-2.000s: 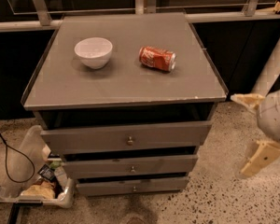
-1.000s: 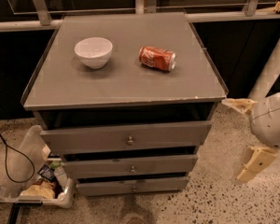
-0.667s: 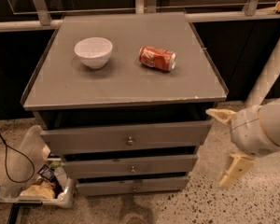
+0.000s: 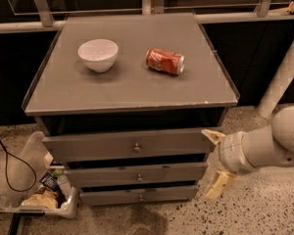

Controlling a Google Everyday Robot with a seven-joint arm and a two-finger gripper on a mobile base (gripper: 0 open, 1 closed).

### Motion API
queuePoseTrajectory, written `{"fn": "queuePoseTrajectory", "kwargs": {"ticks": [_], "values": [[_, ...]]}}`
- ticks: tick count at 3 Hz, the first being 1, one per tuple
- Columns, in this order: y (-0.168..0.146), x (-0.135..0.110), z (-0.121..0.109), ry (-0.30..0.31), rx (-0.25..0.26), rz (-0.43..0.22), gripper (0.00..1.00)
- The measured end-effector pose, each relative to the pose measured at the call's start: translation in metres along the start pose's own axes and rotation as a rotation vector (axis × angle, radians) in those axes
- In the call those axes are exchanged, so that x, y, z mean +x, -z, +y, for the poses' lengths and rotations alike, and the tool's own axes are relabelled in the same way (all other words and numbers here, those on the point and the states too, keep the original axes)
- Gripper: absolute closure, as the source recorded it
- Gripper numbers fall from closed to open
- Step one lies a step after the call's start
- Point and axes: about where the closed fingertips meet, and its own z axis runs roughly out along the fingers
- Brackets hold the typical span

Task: Open middle drawer

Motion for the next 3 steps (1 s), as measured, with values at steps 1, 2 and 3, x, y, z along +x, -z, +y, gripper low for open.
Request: {"fn": "queuePoseTrajectory", "kwargs": {"ticks": [1, 2, 3], "values": [[-0.039, 0.021, 0.006, -0.034, 0.014, -0.055, 0.0], [-0.04, 0.021, 0.007, -0.036, 0.011, -0.057, 0.0], [-0.066, 0.028, 0.011, -0.042, 0.016, -0.07, 0.0]]}}
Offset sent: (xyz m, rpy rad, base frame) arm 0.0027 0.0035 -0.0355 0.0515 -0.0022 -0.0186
